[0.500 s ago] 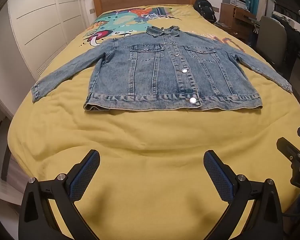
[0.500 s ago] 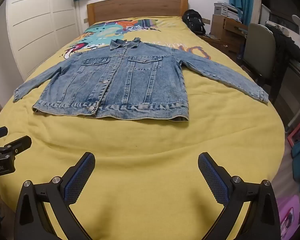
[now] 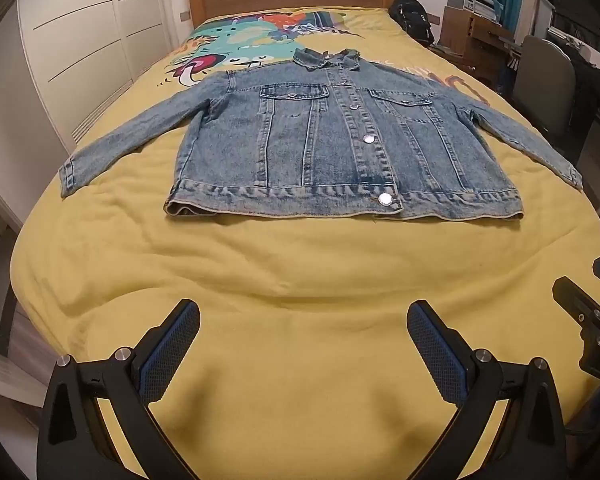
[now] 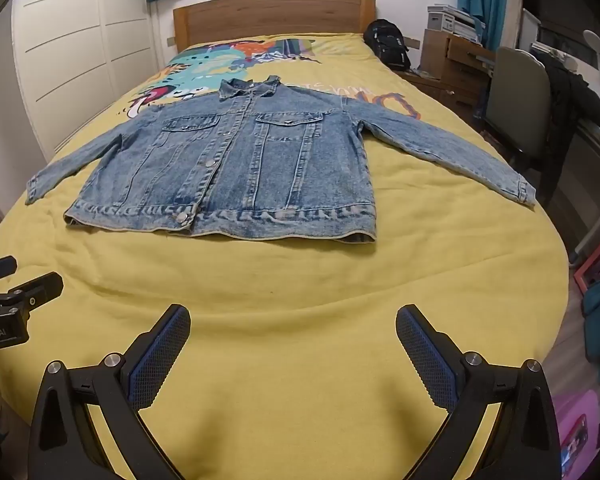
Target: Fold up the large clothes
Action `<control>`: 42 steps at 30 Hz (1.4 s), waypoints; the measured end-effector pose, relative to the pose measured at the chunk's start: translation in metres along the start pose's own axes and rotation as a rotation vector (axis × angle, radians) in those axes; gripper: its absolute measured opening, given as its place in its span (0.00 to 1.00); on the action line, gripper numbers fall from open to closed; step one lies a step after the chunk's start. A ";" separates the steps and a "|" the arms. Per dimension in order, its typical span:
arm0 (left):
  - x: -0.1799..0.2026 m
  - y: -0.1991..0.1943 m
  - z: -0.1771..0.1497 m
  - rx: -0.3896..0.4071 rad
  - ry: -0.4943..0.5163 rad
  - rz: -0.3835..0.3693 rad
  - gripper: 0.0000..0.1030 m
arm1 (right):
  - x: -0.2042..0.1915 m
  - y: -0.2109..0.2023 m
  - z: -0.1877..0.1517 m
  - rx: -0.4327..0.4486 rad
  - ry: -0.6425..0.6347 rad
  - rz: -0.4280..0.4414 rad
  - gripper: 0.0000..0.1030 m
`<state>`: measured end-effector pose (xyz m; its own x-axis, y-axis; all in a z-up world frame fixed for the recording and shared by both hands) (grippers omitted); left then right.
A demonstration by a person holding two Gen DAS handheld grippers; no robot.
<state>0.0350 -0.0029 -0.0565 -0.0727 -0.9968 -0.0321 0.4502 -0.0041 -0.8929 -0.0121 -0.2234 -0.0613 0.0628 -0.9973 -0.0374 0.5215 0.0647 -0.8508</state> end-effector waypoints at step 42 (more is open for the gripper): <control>-0.005 0.001 0.000 -0.014 -0.015 -0.017 0.99 | 0.006 -0.002 -0.001 0.006 0.001 -0.009 1.00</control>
<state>0.0354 0.0021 -0.0574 -0.0665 -0.9977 -0.0103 0.4367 -0.0198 -0.8994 -0.0135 -0.2294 -0.0598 0.0569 -0.9979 -0.0299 0.5268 0.0554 -0.8482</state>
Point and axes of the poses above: each gripper's, at about its wrist camera, not at the fingertips, and y roughly the way its jaws point, x to its right, z to its top, the point moved 6 cm from there along y, roughly the way its jaws point, and after that the axes turned 9 degrees about -x, right-handed, at the moved point
